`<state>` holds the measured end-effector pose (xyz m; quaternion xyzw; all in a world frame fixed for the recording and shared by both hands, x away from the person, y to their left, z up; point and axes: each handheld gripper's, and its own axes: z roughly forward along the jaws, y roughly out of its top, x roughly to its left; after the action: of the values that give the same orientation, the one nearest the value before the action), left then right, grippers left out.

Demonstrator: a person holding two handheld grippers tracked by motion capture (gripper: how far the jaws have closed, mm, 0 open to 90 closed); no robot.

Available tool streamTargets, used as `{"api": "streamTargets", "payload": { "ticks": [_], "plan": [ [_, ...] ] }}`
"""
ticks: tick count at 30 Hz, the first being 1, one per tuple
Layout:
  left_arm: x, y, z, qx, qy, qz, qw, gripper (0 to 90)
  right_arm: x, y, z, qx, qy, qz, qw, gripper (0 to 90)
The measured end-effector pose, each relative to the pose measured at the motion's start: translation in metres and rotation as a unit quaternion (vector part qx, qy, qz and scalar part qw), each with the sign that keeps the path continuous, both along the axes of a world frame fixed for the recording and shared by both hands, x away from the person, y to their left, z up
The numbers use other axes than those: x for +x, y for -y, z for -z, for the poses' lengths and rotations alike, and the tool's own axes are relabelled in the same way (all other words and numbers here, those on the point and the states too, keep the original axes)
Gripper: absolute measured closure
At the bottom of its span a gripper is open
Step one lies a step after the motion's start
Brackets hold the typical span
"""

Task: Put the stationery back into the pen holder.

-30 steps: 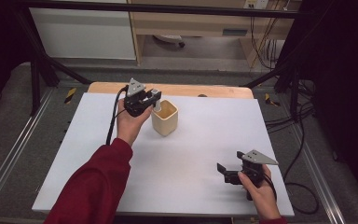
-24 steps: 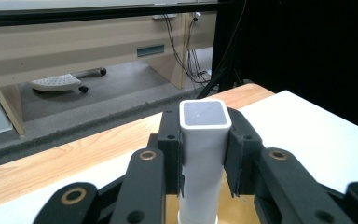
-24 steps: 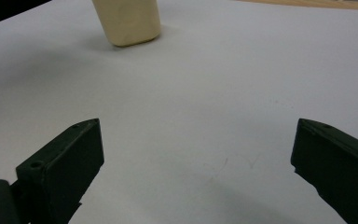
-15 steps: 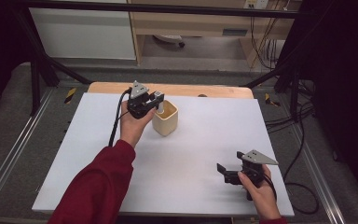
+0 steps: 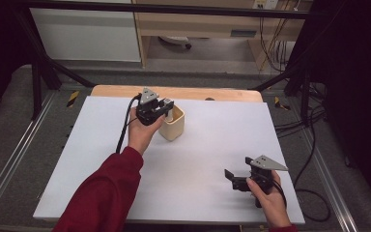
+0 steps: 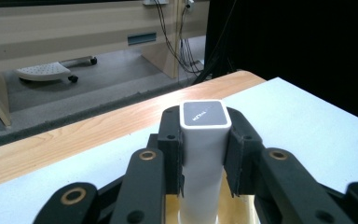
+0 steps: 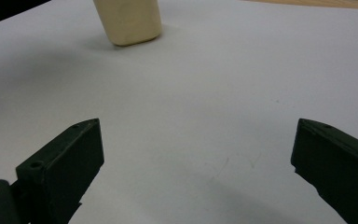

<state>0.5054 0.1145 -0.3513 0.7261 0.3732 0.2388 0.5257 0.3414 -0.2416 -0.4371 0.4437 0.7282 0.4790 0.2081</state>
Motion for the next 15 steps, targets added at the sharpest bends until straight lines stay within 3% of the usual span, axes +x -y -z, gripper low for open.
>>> {"api": "streamTargets", "payload": {
  "ticks": [13,14,15],
  "plan": [
    [0.0007,0.0065,0.0106,-0.002,-0.016,0.005,0.9999,70.2,-0.0003,-0.0006,-0.0001,0.001,-0.002,-0.002,1.0000,2.8],
    [0.0004,0.0064,0.0103,-0.004,-0.012,0.005,0.9999,69.0,-0.0004,-0.0007,-0.0002,0.001,-0.002,-0.002,1.0000,2.8],
    [-0.0001,0.0064,0.0084,-0.013,-0.003,0.007,0.9999,62.2,-0.0004,-0.0008,-0.0001,0.002,-0.002,-0.002,1.0000,2.8]
  ]
}}
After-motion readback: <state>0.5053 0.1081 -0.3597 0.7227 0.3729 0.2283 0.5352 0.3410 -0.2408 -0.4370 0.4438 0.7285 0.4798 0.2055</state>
